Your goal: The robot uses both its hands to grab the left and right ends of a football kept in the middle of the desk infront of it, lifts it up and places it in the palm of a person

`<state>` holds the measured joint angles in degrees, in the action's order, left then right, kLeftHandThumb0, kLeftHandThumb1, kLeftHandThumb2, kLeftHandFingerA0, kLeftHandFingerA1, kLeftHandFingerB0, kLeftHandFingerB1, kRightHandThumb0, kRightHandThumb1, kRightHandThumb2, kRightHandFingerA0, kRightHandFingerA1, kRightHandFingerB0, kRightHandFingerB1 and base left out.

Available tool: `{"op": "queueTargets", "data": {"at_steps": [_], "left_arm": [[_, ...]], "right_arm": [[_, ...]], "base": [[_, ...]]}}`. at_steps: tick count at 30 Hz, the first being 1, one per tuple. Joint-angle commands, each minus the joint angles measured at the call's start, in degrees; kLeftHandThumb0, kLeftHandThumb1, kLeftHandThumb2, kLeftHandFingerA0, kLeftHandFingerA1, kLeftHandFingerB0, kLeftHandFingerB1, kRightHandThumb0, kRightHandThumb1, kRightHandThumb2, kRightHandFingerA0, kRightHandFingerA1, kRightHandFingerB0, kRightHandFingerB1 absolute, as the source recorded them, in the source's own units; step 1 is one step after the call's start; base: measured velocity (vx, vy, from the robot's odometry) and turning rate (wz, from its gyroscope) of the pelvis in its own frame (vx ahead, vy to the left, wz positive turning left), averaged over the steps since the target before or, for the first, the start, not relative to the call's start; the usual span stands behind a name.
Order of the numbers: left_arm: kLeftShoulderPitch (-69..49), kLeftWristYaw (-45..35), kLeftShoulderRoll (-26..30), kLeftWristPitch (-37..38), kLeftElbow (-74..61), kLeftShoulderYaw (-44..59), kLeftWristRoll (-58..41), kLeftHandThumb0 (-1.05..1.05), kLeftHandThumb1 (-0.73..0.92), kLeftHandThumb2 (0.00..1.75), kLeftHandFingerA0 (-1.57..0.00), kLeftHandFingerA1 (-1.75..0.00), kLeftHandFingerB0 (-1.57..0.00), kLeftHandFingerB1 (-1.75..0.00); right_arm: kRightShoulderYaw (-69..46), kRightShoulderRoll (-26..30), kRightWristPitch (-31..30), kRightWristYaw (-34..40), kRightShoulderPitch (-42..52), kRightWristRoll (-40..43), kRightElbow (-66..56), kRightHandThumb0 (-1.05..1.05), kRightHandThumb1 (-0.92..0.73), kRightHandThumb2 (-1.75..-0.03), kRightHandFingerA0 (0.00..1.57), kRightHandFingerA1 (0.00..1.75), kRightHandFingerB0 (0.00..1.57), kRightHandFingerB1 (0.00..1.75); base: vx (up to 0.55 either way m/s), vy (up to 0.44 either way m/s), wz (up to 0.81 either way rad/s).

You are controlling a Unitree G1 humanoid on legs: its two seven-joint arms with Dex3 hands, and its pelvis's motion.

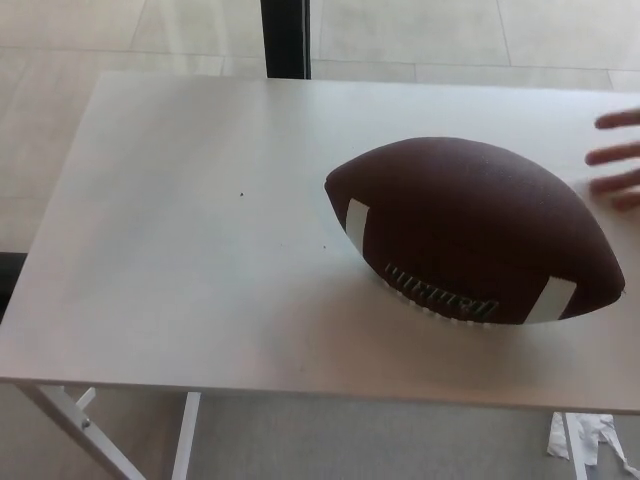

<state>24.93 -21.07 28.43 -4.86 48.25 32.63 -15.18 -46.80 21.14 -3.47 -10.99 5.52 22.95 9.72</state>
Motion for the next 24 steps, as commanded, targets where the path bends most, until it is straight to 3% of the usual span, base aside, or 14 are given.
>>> {"op": "queueTargets", "data": {"at_steps": [1, 3, 4, 5, 6, 7, 9, 10, 12, 15, 16, 20, 21, 24], "left_arm": [[6.08, -0.23, -1.58, -23.66, -35.73, -11.87, -6.45, -0.88, 0.92, 0.73, -0.41, -0.60, -0.24, -0.39], [6.45, 0.53, -2.81, -24.45, -36.69, -12.62, -6.44, -0.87, 0.92, 0.73, -0.42, -0.59, -0.24, -0.39], [6.43, 0.34, -3.38, -24.20, -36.80, -13.48, -5.88, -0.91, 0.79, 0.90, -0.43, -0.62, -0.20, -0.43], [6.21, 0.14, -4.78, -23.75, -37.20, -15.24, -4.88, -0.88, 0.92, 0.71, -0.44, -0.60, -0.26, -0.40], [5.76, 0.28, -5.73, -23.60, -37.74, -16.20, -4.48, -0.86, 0.92, 0.74, -0.45, -0.60, -0.24, -0.39], [5.47, 0.37, -6.37, -23.65, -38.06, -16.92, -4.20, -0.86, 0.92, 0.73, -0.46, -0.60, -0.26, -0.39], [4.82, 0.59, -7.80, -23.92, -38.64, -18.47, -3.60, -0.86, 0.92, 0.73, -0.47, -0.60, -0.26, -0.39], [4.56, 0.94, -9.10, -24.16, -38.95, -19.51, -3.42, -0.86, 0.92, 0.73, -0.49, -0.63, -0.28, -0.42], [3.98, 1.36, -10.40, -24.45, -39.64, -20.69, -3.16, -0.86, 0.92, 0.72, -0.49, -0.64, -0.29, -0.43], [2.78, 1.95, -12.95, -23.90, -39.31, -23.50, -1.51, -0.90, 0.92, 0.76, -0.52, -0.64, -0.27, -0.42], [2.73, 1.88, -13.67, -23.37, -38.36, -24.47, -0.79, -0.85, 0.77, 1.14, -0.46, -0.66, -0.25, -0.52], [2.78, 2.93, -16.89, -22.41, -35.01, -25.78, -0.68, -0.86, 0.92, 0.76, -0.50, -0.61, -0.30, -0.40], [2.86, 3.47, -17.86, -21.91, -34.07, -26.38, -0.22, -0.88, 0.77, 1.16, -0.49, -0.67, -0.26, -0.52], [3.05, 4.46, -19.88, -20.73, -32.32, -27.68, 0.63, -0.88, 0.77, 1.16, -0.48, -0.67, -0.27, -0.52]], "right_arm": [[14.02, -12.22, -17.21, 12.72, -2.93, 6.38, -25.49, -0.95, -0.91, -0.69, 0.48, 0.39, 0.27, 0.30], [15.63, -13.04, -18.05, 12.58, -3.64, 6.17, -26.20, -0.95, -0.92, -0.68, 0.46, 0.39, 0.27, 0.30], [16.30, -13.41, -18.65, 12.73, -3.77, 5.85, -26.28, -1.02, -0.81, -1.15, 0.44, 0.51, 0.21, 0.42], [17.48, -14.14, -19.30, 12.42, -3.78, 5.13, -25.89, -0.95, -0.92, -0.69, 0.51, 0.44, 0.28, 0.30], [17.71, -14.79, -19.74, 12.55, -3.71, 5.12, -25.61, -0.96, -0.91, -0.68, 0.51, 0.42, 0.29, 0.30], [17.96, -15.25, -19.95, 12.76, -3.61, 4.81, -25.50, -0.90, -0.73, -1.13, 0.43, 0.54, 0.20, 0.44], [18.83, -16.40, -19.92, 13.22, -3.04, 3.40, -25.76, -0.92, -0.92, -0.70, 0.50, 0.43, 0.28, 0.30], [19.54, -17.29, -19.16, 13.03, -2.57, 2.49, -24.97, -0.87, -0.74, -1.12, 0.41, 0.54, 0.21, 0.44], [20.45, -18.25, -18.98, 13.04, -2.16, 1.54, -24.43, -0.92, -0.92, -0.72, 0.47, 0.43, 0.27, 0.30], [20.72, -20.34, -18.19, 12.82, -1.03, 1.63, -22.53, -0.99, -0.82, -1.15, 0.44, 0.54, 0.20, 0.43], [20.70, -21.18, -18.43, 13.58, -0.84, 1.56, -22.13, -0.89, -0.74, -1.13, 0.38, 0.52, 0.15, 0.42], [21.11, -24.32, -19.92, 16.41, -0.50, 1.54, -23.10, -0.93, -0.92, -0.68, 0.53, 0.44, 0.29, 0.30], [21.60, -25.22, -20.29, 16.88, -0.41, 1.50, -23.52, -0.91, -0.91, -0.68, 0.52, 0.42, 0.29, 0.30], [22.89, -27.22, -20.85, 17.75, -0.10, 0.83, -24.53, -0.92, -0.91, -0.68, 0.53, 0.41, 0.29, 0.30]], "base": [[0.00, 0.000, 0.00], [0.00, 0.000, 0.00], [0.00, 0.000, 0.00], [0.00, 0.000, 0.00], [0.00, 0.000, 0.00], [0.00, 0.000, 0.00], [0.00, 0.000, 0.00], [0.00, 0.000, 0.00], [0.00, 0.000, 0.00], [0.00, 0.000, 0.00], [0.00, 0.000, 0.00], [0.00, 0.000, 0.00], [0.00, 0.000, 0.00], [0.00, 0.000, 0.00]]}}
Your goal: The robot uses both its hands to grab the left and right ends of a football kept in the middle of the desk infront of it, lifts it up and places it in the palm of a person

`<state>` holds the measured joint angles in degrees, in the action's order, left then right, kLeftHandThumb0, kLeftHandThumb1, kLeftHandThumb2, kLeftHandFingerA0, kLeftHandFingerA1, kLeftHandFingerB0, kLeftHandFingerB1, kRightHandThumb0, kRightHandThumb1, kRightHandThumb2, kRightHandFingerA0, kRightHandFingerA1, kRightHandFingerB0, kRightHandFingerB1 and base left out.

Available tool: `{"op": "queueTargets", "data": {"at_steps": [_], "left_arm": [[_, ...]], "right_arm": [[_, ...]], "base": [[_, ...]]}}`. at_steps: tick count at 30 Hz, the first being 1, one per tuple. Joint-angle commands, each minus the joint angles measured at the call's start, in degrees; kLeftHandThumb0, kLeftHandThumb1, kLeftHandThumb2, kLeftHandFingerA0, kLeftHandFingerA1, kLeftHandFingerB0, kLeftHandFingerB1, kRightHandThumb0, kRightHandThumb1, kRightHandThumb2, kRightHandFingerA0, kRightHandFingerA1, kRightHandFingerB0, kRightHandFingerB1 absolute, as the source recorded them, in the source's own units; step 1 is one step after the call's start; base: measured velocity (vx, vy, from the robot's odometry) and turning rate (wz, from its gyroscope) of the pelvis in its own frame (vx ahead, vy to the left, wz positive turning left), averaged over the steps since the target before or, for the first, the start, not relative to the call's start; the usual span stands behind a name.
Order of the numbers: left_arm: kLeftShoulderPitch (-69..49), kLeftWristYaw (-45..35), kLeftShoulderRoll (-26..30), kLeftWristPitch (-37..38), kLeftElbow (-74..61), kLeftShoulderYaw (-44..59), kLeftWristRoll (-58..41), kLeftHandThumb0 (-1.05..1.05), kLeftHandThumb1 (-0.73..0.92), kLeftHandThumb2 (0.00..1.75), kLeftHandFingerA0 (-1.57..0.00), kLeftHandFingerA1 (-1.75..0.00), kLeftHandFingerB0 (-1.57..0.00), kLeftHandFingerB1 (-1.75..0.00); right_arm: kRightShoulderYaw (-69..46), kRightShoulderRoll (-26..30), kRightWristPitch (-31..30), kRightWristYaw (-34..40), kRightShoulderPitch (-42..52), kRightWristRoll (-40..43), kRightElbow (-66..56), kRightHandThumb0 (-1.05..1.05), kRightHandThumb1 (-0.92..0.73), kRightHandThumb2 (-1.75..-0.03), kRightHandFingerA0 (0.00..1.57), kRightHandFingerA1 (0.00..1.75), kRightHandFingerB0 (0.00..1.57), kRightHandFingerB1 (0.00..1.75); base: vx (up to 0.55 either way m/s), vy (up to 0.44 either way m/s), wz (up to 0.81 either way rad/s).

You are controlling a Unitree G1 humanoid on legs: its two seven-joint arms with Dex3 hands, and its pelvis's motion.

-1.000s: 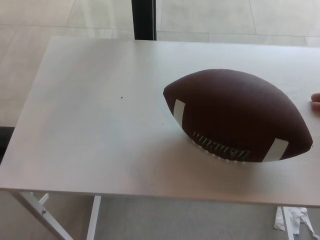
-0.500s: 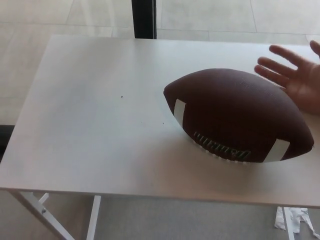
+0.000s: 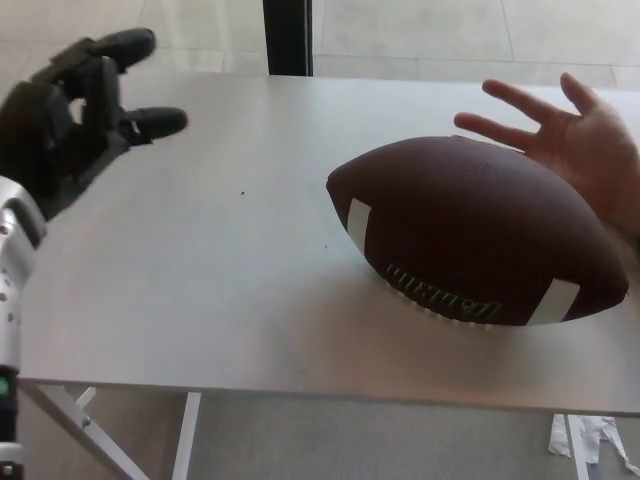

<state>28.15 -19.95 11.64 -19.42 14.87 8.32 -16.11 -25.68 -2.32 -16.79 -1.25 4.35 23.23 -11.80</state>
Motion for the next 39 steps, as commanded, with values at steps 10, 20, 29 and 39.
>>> {"op": "queueTargets", "data": {"at_steps": [10, 20, 29, 39], "left_arm": [[2.13, 4.03, -4.98, -3.29, 7.63, -12.40, 7.59, -0.92, 0.82, 1.20, -0.53, -0.68, -0.29, -0.52], [4.65, 3.67, -4.28, -0.84, 14.70, -15.63, 11.31, -0.98, 0.80, 1.24, -0.52, -0.67, -0.27, -0.50], [5.01, 5.88, -5.00, 1.59, 19.93, -16.20, 13.46, -1.05, 0.86, 1.26, -0.50, -0.66, -0.21, -0.47], [6.89, 11.75, -10.58, 4.34, 24.22, -13.17, 12.86, -0.96, 0.82, 1.23, -0.41, -0.65, -0.12, -0.38]], "right_arm": [[8.24, -9.51, -2.89, 10.89, 4.69, -5.02, -1.16, -0.90, -0.92, -0.70, 0.56, 0.47, 0.32, 0.32], [11.23, -10.58, 0.14, 11.62, 7.97, -6.67, -2.01, -0.91, -0.92, -0.69, 0.56, 0.48, 0.35, 0.32], [12.86, -8.92, 2.04, 11.49, 7.00, -8.03, -2.54, -0.92, -0.92, -0.68, 0.58, 0.47, 0.37, 0.33], [10.87, -7.62, 1.35, 11.05, 4.59, -6.90, -2.60, -0.93, -0.74, -1.14, 0.52, 0.59, 0.29, 0.45]], "base": [[0.00, 0.000, 0.00], [0.00, 0.000, 0.00], [0.00, 0.000, 0.00], [0.00, 0.000, 0.00]]}}
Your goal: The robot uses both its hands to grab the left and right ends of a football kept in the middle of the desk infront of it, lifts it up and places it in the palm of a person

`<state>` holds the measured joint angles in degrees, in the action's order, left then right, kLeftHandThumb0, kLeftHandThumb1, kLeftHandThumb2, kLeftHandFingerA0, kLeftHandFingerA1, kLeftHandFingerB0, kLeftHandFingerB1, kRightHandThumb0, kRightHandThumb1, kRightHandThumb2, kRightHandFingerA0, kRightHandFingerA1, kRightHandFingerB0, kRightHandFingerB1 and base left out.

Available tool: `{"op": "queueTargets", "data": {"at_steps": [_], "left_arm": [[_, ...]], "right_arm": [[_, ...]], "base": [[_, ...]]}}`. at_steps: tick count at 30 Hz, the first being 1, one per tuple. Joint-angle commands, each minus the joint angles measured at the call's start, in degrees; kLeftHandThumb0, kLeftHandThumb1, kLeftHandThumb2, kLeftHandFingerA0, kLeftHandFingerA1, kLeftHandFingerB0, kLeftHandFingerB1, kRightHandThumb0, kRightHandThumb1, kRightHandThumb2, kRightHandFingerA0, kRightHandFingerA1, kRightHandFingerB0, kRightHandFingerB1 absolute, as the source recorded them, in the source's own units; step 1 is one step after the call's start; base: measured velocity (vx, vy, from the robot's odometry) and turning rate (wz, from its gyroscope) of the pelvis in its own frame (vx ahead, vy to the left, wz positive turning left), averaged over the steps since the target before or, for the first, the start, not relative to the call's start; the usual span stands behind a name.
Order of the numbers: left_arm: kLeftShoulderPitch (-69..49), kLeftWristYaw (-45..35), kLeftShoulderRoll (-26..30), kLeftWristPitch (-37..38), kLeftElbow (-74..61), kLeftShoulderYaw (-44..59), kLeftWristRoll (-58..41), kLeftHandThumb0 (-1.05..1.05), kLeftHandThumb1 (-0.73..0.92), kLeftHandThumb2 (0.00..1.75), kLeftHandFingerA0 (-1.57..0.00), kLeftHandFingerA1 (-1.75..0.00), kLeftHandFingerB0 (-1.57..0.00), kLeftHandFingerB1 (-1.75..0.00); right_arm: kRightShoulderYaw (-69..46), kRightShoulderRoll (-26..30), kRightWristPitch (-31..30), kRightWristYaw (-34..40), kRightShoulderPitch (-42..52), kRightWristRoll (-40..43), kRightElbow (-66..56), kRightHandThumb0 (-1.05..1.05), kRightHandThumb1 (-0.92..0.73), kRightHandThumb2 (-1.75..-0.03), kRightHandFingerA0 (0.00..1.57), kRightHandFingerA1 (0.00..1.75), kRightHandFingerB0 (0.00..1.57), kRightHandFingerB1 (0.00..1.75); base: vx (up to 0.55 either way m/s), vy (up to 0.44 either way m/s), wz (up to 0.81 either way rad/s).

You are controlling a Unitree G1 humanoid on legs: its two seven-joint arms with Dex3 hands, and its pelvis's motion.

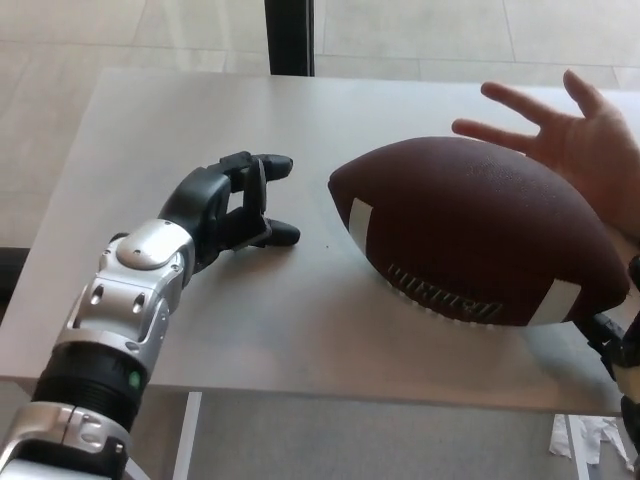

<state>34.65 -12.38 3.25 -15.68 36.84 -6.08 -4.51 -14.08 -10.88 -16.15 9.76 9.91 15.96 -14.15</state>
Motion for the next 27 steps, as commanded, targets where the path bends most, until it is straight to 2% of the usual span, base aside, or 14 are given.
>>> {"op": "queueTargets", "data": {"at_steps": [1, 7, 8, 9, 10, 12, 13, 14, 20, 21, 22, 25, 26, 27], "left_arm": [[0.56, 4.46, -2.65, 0.70, 2.47, 1.63, 1.13, -1.01, 0.91, 0.88, -0.42, -0.60, -0.11, -0.31], [1.47, 6.15, -6.41, 2.02, 4.11, 2.38, 1.01, -0.97, 0.82, 1.26, -0.38, -0.64, -0.08, -0.33], [1.51, 6.08, -6.74, 2.19, 4.34, 2.40, 1.11, -1.05, 0.92, 0.86, -0.38, -0.59, -0.13, -0.30], [1.50, 6.11, -7.01, 2.51, 4.55, 2.31, 1.30, -1.05, 0.92, 0.86, -0.38, -0.59, -0.13, -0.30], [1.77, 7.27, -8.57, 2.88, 5.44, 3.09, 0.61, -0.95, 0.80, 1.24, -0.38, -0.63, -0.10, -0.35], [2.18, 8.37, -9.86, 3.48, 6.31, 3.41, 0.85, -0.95, 0.80, 1.25, -0.39, -0.64, -0.10, -0.36], [2.30, 8.74, -10.63, 3.73, 6.63, 3.23, 1.08, -1.05, 0.92, 0.90, -0.41, -0.60, -0.12, -0.31], [2.73, 8.73, -11.16, 3.84, 7.21, 3.01, 1.36, -0.99, 0.84, 1.27, -0.39, -0.64, -0.12, -0.37], [5.04, 9.01, -12.38, 3.91, 9.17, 1.66, 2.68, -0.99, 0.85, 1.28, -0.38, -0.62, -0.10, -0.44], [6.33, 8.78, -12.41, 3.69, 10.21, 1.74, 2.59, -0.99, 0.86, 1.28, -0.39, -0.62, -0.12, -0.44], [6.85, 8.71, -12.26, 3.75, 10.66, 1.48, 2.93, -1.04, 0.90, 1.30, -0.40, -0.61, -0.12, -0.44], [8.22, 7.81, -11.82, 4.29, 12.15, 1.28, 3.09, -1.05, 0.89, 1.30, -0.41, -0.63, -0.14, -0.45], [9.19, 8.37, -11.89, 3.62, 12.66, 1.28, 3.26, -1.05, 0.88, 1.30, -0.47, -0.65, -0.17, -0.45], [9.87, 8.68, -12.00, 3.32, 13.04, 1.22, 3.41, -1.01, 0.84, 1.29, -0.45, -0.63, -0.16, -0.45]], "right_arm": [[-0.69, 1.03, 0.77, 0.07, -1.11, 0.08, -0.11, -0.98, -0.87, -0.72, 0.59, 0.50, 0.38, 0.34], [-1.19, 1.48, 1.47, -0.07, -2.31, -0.36, 1.14, -0.90, -0.92, -0.69, 0.57, 0.47, 0.35, 0.32], [-1.45, 1.37, 1.39, 0.01, -2.54, 0.03, 1.35, -0.99, -0.79, -1.13, 0.53, 0.57, 0.32, 0.45], [-1.70, 1.21, 1.06, 0.19, -2.71, 0.41, 1.35, -0.99, -0.79, -1.13, 0.53, 0.57, 0.32, 0.45], [-1.94, 0.95, 0.58, 0.79, -3.07, 0.58, 1.10, -0.96, -0.86, -0.71, 0.61, 0.49, 0.39, 0.34], [-1.75, 0.84, 0.56, 0.77, -3.29, 0.30, 1.08, -0.99, -0.78, -1.13, 0.56, 0.57, 0.36, 0.46], [-1.47, 0.72, 0.28, 0.88, -3.27, 0.10, 0.84, -0.99, -0.78, -1.13, 0.56, 0.57, 0.35, 0.46], [-1.38, 0.71, 0.19, 0.83, -3.30, 0.02, 0.90, -0.96, -0.86, -0.71, 0.61, 0.47, 0.38, 0.33], [-0.31, 0.71, 0.97, 0.19, -2.84, -0.67, 1.51, -0.97, -0.87, -0.71, 0.60, 0.49, 0.37, 0.34], [0.00, 0.87, 0.90, -0.03, -2.80, -0.84, 1.64, -0.99, -0.79, -1.14, 0.55, 0.58, 0.32, 0.46], [0.29, 0.92, 1.16, 0.06, -2.85, -1.31, 1.92, -0.97, -0.88, -0.72, 0.60, 0.50, 0.37, 0.34], [0.40, 0.40, 1.00, 0.54, -3.22, -1.21, 2.40, -0.94, -0.90, -0.68, 0.62, 0.49, 0.39, 0.34], [0.41, 0.21, 0.73, 0.91, -3.49, -1.26, 2.51, -0.99, -0.76, -1.13, 0.59, 0.58, 0.35, 0.47], [0.27, 0.02, 0.51, 1.15, -3.72, -1.06, 2.54, -1.00, -0.75, -1.13, 0.58, 0.57, 0.35, 0.47]], "base": [[0.00, 0.000, 0.00], [0.00, 0.000, 0.00], [0.00, 0.000, 0.00], [0.00, 0.000, 0.00], [0.00, 0.000, 0.00], [0.00, 0.000, 0.00], [0.00, 0.000, 0.00], [0.00, 0.000, 0.00], [0.00, 0.000, 0.00], [0.00, 0.000, 0.00], [0.00, 0.000, 0.00], [0.00, 0.000, 0.00], [0.00, 0.000, 0.00], [0.00, 0.000, 0.00]]}}
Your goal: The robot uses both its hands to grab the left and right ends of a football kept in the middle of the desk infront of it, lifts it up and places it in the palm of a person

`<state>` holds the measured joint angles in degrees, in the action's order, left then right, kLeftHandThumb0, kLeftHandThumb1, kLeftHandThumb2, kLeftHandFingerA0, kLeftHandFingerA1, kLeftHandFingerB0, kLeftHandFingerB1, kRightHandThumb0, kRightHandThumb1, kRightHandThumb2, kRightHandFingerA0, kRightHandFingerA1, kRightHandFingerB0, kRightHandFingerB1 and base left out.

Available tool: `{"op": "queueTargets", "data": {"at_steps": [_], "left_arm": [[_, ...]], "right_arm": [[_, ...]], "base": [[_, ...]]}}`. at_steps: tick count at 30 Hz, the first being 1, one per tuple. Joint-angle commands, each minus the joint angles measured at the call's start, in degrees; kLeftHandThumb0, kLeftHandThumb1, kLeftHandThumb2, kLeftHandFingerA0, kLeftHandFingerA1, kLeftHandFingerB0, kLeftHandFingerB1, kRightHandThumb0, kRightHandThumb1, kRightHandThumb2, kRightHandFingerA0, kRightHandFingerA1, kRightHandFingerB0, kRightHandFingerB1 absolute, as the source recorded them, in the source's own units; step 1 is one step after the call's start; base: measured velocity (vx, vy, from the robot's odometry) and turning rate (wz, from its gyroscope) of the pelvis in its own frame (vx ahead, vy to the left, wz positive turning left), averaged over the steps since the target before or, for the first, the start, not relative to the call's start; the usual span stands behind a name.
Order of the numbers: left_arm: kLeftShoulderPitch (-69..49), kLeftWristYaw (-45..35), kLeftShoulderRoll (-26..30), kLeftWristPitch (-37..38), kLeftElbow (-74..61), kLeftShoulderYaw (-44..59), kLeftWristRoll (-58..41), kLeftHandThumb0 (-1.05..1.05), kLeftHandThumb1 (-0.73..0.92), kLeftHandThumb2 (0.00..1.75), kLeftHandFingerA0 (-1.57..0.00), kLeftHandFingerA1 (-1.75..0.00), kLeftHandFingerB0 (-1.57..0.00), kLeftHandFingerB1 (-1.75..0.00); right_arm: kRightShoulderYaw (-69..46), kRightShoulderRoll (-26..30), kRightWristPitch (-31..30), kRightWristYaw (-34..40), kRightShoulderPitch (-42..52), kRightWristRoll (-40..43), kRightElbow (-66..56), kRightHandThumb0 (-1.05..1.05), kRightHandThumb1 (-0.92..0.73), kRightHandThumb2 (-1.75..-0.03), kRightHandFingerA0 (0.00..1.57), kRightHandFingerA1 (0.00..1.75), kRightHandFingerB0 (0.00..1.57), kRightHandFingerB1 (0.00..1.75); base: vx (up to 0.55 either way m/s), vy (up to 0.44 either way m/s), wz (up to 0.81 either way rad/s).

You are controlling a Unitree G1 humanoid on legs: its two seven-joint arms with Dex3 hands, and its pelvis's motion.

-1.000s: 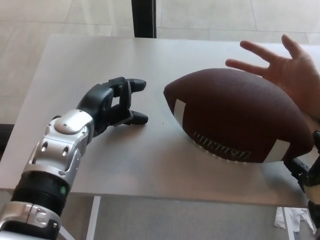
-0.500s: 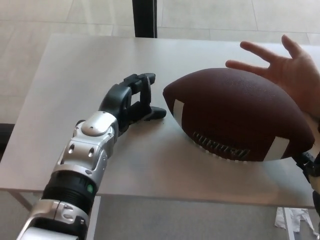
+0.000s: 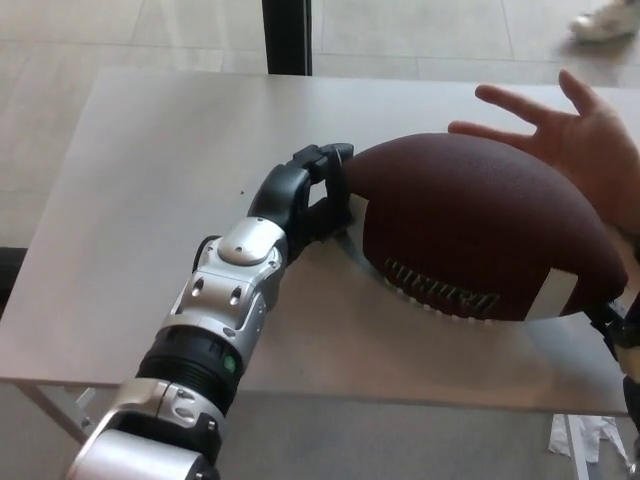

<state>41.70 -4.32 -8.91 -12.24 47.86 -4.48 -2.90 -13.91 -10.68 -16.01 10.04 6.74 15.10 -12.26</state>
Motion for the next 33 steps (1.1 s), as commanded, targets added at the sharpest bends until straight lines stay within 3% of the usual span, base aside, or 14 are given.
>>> {"op": "queueTargets", "data": {"at_steps": [1, 5, 8, 9, 11, 13, 14, 15, 17, 18, 19, 25, 26, 33], "left_arm": [[3.27, 0.79, 0.19, -0.13, 2.32, -0.26, 1.82, -1.01, 0.84, 1.29, -0.45, -0.63, -0.16, -0.45], [4.57, 0.91, 0.04, 1.26, 3.92, -0.33, 2.18, -1.01, 0.82, 1.29, -0.42, -0.61, -0.13, -0.44], [4.77, 0.76, -0.43, 1.29, 4.25, 0.57, 1.31, -1.03, 0.92, 0.87, -0.51, -0.58, -0.22, -0.33], [4.73, 0.66, -0.52, 1.30, 4.22, 0.99, 0.95, -1.05, 0.92, 0.86, -0.50, -0.62, -0.20, -0.36], [4.57, 0.62, -0.76, 1.11, 4.13, 1.74, 0.47, -1.05, 0.81, 1.29, -0.49, -0.67, -0.16, -0.45], [4.47, 1.62, -1.26, 0.63, 4.19, 2.44, 0.23, -1.05, 0.92, 0.86, -0.54, -0.66, -0.22, -0.37], [4.39, 1.78, -1.37, 0.36, 4.09, 2.79, 0.25, -1.05, 0.84, 1.30, -0.48, -0.66, -0.18, -0.46], [4.18, 1.87, -1.46, 0.15, 3.92, 3.24, 0.04, -1.05, 0.85, 1.29, -0.53, -0.68, -0.21, -0.47], [4.02, 2.25, -1.93, 0.55, 4.17, 3.82, -0.04, -1.05, 0.88, 1.30, -0.55, -0.69, -0.24, -0.48], [3.80, 2.57, -2.38, 1.17, 4.51, 4.15, -0.06, -1.04, 0.92, 0.89, -0.60, -0.65, -0.29, -0.37], [3.54, 2.89, -2.70, 1.56, 4.77, 4.30, 0.08, -0.97, 0.81, 1.24, -0.60, -0.72, -0.24, -0.49], [1.74, 2.87, -3.60, 1.72, 5.08, 4.62, 0.55, -1.00, 0.88, 1.27, -0.57, -0.70, -0.27, -0.49], [1.55, 3.01, -3.74, 1.56, 5.08, 4.61, 0.58, -1.00, 0.89, 1.27, -0.56, -0.70, -0.28, -0.49], [0.87, 3.65, -5.46, 0.69, 4.22, 7.31, -1.97, -0.98, 0.92, 0.86, -0.57, -0.66, -0.30, -0.36]], "right_arm": [[0.13, -0.37, 0.28, 1.03, -0.83, -0.15, 0.72, -1.00, -0.75, -1.13, 0.58, 0.57, 0.35, 0.47], [0.26, -0.14, 0.19, 0.60, -1.50, -0.06, 1.49, -0.94, -0.90, -0.68, 0.61, 0.48, 0.37, 0.34], [1.38, 1.73, -1.06, -2.16, -1.65, 0.41, 1.28, -0.97, -0.92, -0.73, 0.46, 0.40, 0.18, 0.30], [1.79, 2.62, -1.67, -3.11, -1.64, 0.58, 0.87, -1.05, -0.80, -1.20, 0.34, 0.47, 0.10, 0.32], [2.09, 4.30, -2.35, -5.22, -1.80, 1.78, 0.43, -1.05, -0.92, -0.77, 0.33, 0.37, 0.10, 0.26], [1.94, 6.29, -3.68, -7.31, -2.50, 3.26, 0.15, -1.05, -0.92, -0.78, 0.29, 0.36, 0.05, 0.25], [2.05, 6.75, -3.99, -7.59, -2.68, 3.73, 0.06, -1.05, -0.92, -0.77, 0.29, 0.36, 0.05, 0.26], [2.29, 7.36, -4.10, -8.25, -2.99, 4.01, -0.02, -1.01, -0.75, -1.18, 0.19, 0.45, 0.05, 0.19], [2.37, 8.42, -4.99, -8.94, -4.43, 4.55, -0.30, -1.02, -0.75, -1.19, 0.26, 0.47, 0.06, 0.18], [2.65, 8.97, -5.52, -8.67, -5.55, 4.17, -0.54, -1.05, -0.92, -0.80, 0.31, 0.37, 0.01, 0.24], [2.88, 9.30, -5.94, -8.63, -6.19, 4.02, -0.86, -1.05, -0.92, -0.79, 0.28, 0.36, 0.01, 0.24], [2.22, 10.04, -8.09, -8.12, -10.90, 4.91, -0.73, -1.05, -0.92, -0.75, 0.35, 0.38, 0.06, 0.24], [1.86, 10.11, -8.29, -8.10, -11.82, 5.18, -0.44, -1.00, -0.78, -1.20, 0.32, 0.52, 0.06, 0.23], [1.24, 9.08, -9.02, -6.53, -15.32, 4.75, 0.67, -1.04, -0.83, -1.21, 0.40, 0.53, 0.06, 0.26]], "base": [[0.00, 0.000, 0.00], [0.00, 0.000, 0.00], [0.00, 0.000, 0.00], [0.00, 0.000, 0.00], [0.00, 0.000, 0.00], [0.00, 0.000, 0.00], [0.00, 0.000, 0.00], [0.00, 0.000, 0.00], [0.00, 0.000, 0.00], [0.00, 0.000, 0.00], [0.00, 0.000, 0.00], [0.00, 0.000, 0.00], [0.00, 0.000, 0.00], [0.00, 0.000, 0.00]]}}
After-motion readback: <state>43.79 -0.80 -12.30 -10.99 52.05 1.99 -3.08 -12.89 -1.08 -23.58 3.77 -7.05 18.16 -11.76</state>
